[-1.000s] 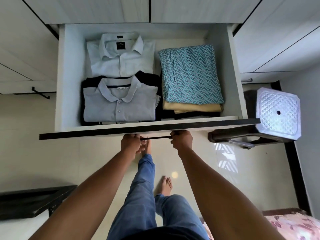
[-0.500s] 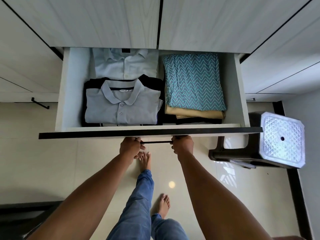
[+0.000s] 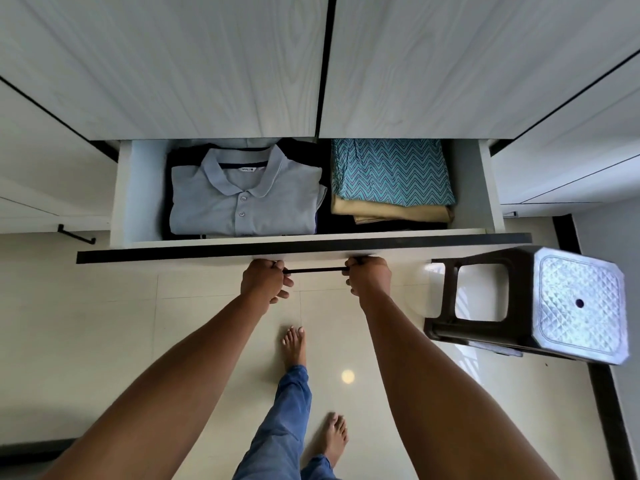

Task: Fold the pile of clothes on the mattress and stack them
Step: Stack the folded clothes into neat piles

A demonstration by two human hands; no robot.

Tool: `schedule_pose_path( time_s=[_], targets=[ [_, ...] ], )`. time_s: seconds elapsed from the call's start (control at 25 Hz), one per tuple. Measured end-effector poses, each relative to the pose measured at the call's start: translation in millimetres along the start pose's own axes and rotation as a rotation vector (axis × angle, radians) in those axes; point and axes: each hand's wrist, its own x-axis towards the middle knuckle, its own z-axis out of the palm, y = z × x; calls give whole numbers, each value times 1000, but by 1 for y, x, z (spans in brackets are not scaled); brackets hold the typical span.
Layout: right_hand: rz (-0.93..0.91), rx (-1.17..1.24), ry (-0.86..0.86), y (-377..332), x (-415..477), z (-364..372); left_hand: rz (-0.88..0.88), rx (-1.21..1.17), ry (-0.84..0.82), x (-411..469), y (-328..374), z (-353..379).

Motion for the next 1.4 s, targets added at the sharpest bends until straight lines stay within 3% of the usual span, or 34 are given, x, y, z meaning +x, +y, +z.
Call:
schedule_pose_path(
  time_s=[0.8,1.4],
  targets=[
    [-45,71,-78,-152,67,4,76,-32,18,90,137,-26],
    [-57,69,-59,-187,88,10,78,-63,21,113,173,-32]
  ],
)
